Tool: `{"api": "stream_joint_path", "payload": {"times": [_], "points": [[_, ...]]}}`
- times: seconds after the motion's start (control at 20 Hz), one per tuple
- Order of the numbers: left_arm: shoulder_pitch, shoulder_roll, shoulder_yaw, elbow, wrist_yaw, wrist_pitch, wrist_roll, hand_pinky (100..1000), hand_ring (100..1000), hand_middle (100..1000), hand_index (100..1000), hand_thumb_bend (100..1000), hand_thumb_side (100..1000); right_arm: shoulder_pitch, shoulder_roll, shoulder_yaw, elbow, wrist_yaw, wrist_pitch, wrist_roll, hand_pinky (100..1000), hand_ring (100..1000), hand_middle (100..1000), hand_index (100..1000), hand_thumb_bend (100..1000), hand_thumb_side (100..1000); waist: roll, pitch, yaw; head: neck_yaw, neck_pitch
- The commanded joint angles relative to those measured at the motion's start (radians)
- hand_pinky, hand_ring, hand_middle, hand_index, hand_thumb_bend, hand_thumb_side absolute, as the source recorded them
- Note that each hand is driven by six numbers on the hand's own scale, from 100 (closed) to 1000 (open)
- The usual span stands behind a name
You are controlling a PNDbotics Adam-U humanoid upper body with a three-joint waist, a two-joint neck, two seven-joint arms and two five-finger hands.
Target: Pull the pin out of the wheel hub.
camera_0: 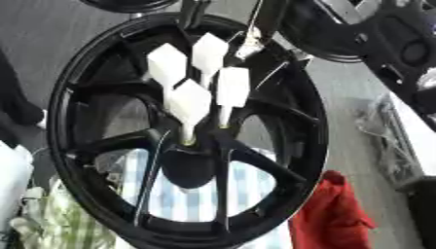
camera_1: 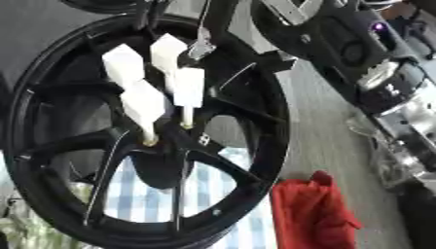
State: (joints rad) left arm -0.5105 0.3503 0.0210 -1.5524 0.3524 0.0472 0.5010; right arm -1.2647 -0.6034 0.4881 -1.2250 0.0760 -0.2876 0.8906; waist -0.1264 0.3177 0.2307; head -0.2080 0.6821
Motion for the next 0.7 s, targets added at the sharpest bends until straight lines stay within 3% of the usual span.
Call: {"api": "stream_joint_path", "payload": {"times": [0.05,0.7], "points": [[-0.016,0.012,-0.001,-0.012,-0.004,0.002,0.001,658,807,737,769,394,708,-0.009,-0.025,-0.005,0.004,0.014,-0.023,0.016,906,823,802,812,448,100,0.007,-0.015,0.002,-0.003,-0.013],[-0.016,0.015,-0.003,-0.011,-0.005,0.003,-0.002,660,807,738,769,397,708,-0.008,-0.024,-0.013,0.031,0.035,-0.023,0.016,903,819,791,800,440,100,0.006,-0.012,0.001,-0.006,-0.006]]}}
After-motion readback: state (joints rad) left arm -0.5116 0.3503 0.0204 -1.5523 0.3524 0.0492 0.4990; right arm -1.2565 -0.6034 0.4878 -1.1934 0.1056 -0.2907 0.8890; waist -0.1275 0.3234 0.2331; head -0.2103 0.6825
